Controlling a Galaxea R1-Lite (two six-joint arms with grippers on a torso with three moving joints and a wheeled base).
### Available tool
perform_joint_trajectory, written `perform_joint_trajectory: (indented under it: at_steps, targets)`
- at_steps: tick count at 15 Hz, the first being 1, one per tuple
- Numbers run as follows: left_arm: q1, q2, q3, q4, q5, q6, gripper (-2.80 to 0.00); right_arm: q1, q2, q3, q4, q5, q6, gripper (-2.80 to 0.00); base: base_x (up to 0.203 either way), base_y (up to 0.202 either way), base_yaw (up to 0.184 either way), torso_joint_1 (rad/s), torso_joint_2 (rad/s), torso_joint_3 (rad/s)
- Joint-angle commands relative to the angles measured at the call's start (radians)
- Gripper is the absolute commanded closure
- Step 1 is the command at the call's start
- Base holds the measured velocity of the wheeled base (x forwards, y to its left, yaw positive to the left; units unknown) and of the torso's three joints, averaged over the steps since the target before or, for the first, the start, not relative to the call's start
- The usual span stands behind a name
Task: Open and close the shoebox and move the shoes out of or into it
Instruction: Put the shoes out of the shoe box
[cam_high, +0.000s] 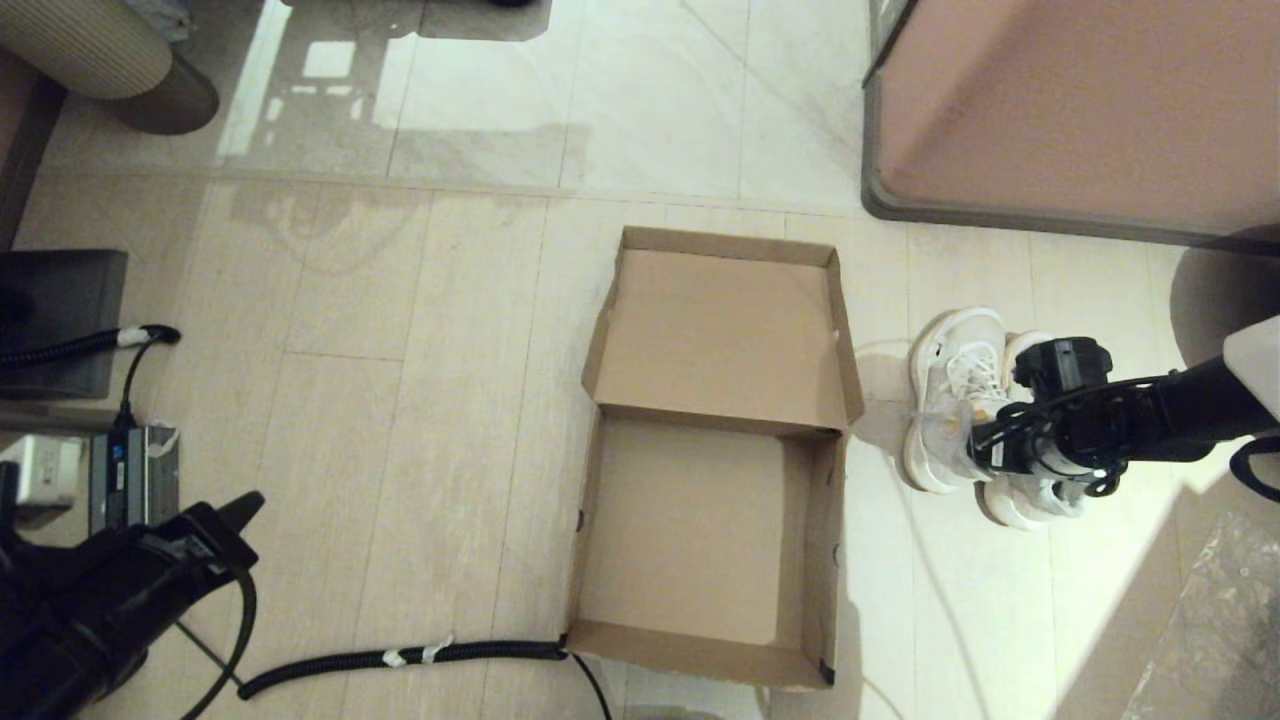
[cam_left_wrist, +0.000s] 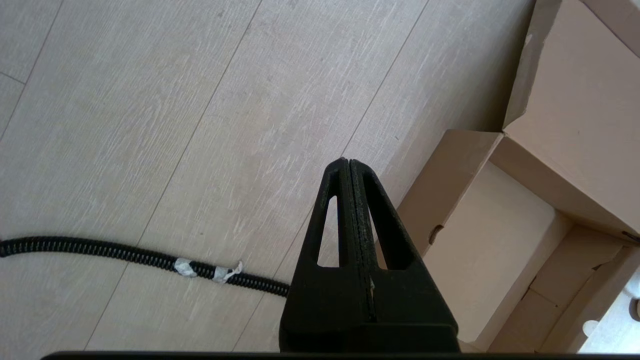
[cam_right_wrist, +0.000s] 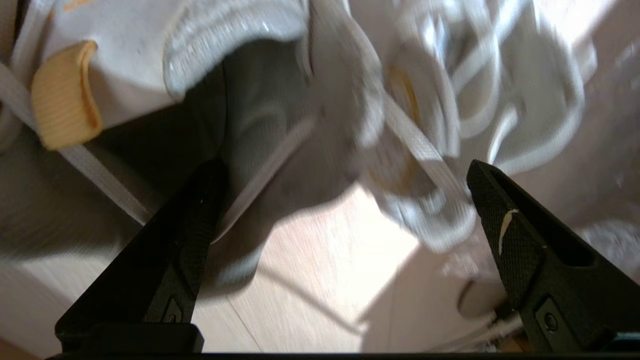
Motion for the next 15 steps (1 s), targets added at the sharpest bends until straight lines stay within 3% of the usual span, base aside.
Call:
perform_joint_trajectory:
  at_steps: [1, 6, 12, 15]
  targets:
    - [0.0, -0.004, 0.002, -0.006, 0.001, -0.003, 0.0, 0.001, -0.05, 0.076, -0.002, -0.002, 0.001, -2.8, 0.0, 0.0, 0.0, 0.0, 0.0, 0.0]
    - [0.0, -0.029, 0.016, -0.006, 0.001, -0.002, 0.0, 0.001, -0.13, 0.225, -0.003, -0.001, 0.001, -2.8, 0.0, 0.0, 0.0, 0.0, 0.0, 0.0]
    - [0.0, -0.076, 0.07, -0.006, 0.003, -0.001, 0.0, 0.001, -0.359, 0.338, -0.013, 0.004, 0.044, -2.8, 0.0, 0.0, 0.0, 0.0, 0.0, 0.0]
    - [0.001, -0.078, 0.068, -0.006, 0.004, -0.001, 0.0, 0.0, -0.385, 0.384, -0.149, 0.003, 0.08, -2.8, 0.0, 0.0, 0.0, 0.0, 0.0, 0.0]
